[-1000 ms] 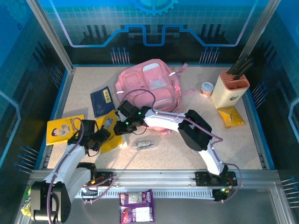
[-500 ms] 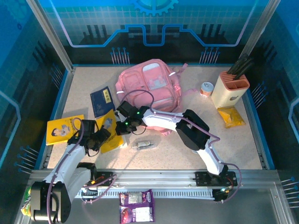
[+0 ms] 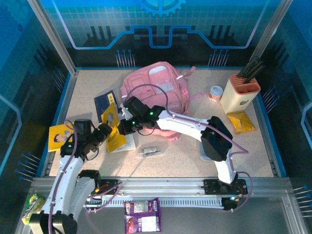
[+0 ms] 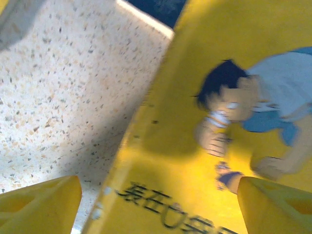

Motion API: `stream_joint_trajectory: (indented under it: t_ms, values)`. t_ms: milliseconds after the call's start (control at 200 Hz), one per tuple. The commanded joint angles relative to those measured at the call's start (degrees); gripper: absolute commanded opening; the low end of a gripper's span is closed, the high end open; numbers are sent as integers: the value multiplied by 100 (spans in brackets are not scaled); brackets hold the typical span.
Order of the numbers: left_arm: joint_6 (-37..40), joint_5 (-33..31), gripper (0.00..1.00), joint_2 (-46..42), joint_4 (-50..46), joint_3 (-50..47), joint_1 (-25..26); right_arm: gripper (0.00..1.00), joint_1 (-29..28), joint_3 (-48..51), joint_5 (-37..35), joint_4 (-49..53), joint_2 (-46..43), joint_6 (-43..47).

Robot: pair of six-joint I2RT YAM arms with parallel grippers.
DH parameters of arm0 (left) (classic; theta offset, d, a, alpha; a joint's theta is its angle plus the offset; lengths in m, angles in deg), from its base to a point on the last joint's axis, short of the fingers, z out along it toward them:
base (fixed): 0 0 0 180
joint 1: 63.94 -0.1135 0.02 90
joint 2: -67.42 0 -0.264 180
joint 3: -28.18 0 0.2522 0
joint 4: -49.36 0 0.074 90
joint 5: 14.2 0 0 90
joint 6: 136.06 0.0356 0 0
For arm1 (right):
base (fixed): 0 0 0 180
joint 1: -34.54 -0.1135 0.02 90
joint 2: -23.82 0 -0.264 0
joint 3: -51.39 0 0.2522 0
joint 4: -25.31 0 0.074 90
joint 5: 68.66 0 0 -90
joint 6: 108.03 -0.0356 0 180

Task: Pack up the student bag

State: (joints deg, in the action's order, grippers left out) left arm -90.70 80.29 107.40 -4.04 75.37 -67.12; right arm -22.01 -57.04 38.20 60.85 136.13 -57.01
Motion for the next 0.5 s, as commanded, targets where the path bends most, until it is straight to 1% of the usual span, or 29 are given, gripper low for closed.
stream_joint_trajectory:
  t_ms: [0,60,120,180,320,395,490]
  values:
    - [267,354,89,-86,-456,419,-132,0,188,-28,176,-293,-684,291]
    - [184,602,90,-182,-483,622,-151,0,348,76,397,-231,-883,336]
    - [90,1020,93,-398,-218,663,-148,0,519,267,530,-255,-1128,363]
    - [-86,1371,93,-518,135,602,-157,0,691,447,699,-358,-1362,367]
    - [-326,2327,93,-123,917,524,-148,0,1136,658,1557,-597,-1642,250]
    - [-423,2597,92,-36,1308,442,-143,0,1297,714,1730,-504,-1783,373]
    - [-824,2911,92,-156,2203,74,-139,0,1443,829,1897,-551,-1960,434]
